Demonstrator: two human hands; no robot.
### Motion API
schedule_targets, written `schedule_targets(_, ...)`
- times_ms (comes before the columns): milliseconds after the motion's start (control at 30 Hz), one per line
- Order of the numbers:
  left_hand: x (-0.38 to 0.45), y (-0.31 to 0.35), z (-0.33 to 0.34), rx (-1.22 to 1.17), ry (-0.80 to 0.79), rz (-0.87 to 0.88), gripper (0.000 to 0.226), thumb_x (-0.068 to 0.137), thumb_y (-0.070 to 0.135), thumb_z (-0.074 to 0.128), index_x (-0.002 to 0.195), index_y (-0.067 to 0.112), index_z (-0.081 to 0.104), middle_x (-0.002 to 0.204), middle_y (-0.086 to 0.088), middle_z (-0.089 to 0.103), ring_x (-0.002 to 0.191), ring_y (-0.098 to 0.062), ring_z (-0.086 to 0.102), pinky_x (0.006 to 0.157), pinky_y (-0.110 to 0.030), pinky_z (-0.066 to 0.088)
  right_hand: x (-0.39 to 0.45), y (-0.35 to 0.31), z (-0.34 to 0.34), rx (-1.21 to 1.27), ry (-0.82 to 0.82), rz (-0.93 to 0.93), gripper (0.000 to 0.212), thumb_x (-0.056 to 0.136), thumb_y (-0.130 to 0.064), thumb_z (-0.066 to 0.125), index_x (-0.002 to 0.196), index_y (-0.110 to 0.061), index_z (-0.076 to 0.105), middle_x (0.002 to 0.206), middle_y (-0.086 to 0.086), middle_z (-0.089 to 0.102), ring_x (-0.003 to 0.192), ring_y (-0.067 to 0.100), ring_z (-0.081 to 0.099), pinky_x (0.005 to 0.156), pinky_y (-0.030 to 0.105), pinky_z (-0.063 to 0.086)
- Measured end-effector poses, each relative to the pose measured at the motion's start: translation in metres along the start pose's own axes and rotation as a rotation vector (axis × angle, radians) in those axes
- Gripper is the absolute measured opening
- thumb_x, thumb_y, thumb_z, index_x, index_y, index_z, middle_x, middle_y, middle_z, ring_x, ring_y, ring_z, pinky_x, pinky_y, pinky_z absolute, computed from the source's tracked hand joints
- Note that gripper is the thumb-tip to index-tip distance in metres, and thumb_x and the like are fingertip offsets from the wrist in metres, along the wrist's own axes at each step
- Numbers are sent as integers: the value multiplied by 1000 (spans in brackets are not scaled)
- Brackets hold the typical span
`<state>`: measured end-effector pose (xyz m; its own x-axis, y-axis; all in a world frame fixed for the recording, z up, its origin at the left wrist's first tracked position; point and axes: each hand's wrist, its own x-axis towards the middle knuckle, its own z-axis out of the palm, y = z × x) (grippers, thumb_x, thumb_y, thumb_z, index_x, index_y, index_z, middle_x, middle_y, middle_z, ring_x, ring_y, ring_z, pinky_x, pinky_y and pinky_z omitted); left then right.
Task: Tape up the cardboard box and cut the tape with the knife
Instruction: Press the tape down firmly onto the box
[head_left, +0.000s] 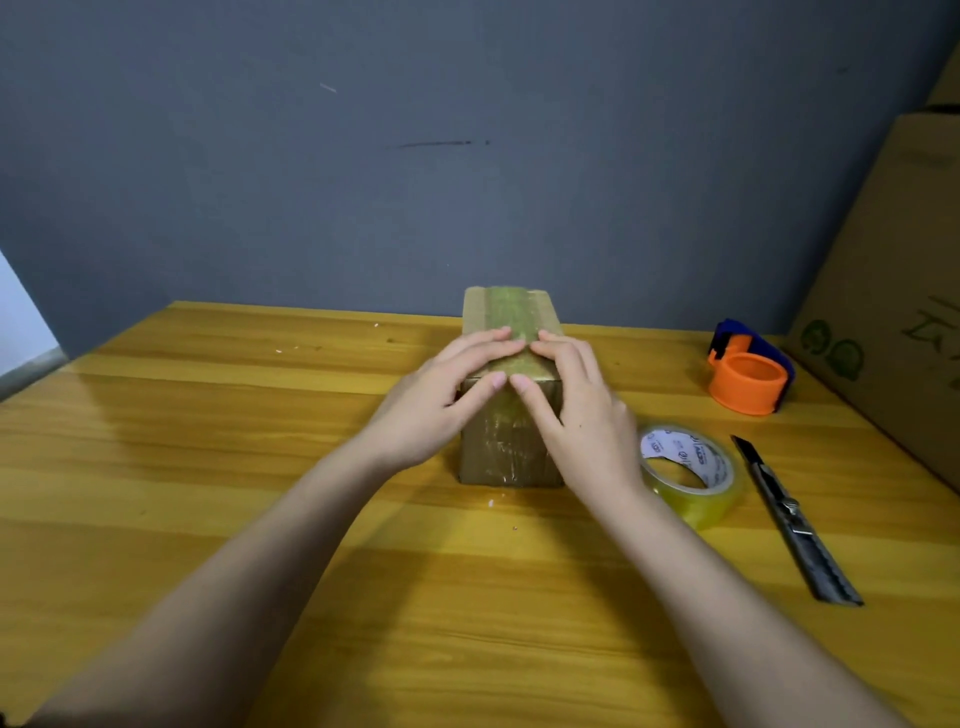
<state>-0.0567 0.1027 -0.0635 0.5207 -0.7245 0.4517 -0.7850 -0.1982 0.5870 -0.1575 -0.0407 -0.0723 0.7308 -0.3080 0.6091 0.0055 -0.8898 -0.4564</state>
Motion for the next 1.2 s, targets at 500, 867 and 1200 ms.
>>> schedule_targets(500,-3,-9,2,-13,16,79,59,81,38,67,135,42,43,147,19,36,137,0,32,112,-36,33,3,16,-17,-154,-182,-141,69,81,-60,53,141,-30,34,149,-17,32,111,19,60,80,39,51)
schedule_targets(867,-3,-3,-1,66,-34,58,80,71,28,79,138,39,37,150,17,29,138,1,27,114,-33,29,6,21,-23,-281,-245,-218,85,73,-63,62,144,-32,26,153,-18,25,117,18,58,79,40,54)
schedule_targets(1200,4,0,-3,63,22,-82,84,72,16,80,141,27,34,155,1,17,132,3,17,108,-15,15,10,5,-15,-38,-270,-54,73,85,-44,62,145,-30,25,156,-18,14,131,19,46,96,40,43)
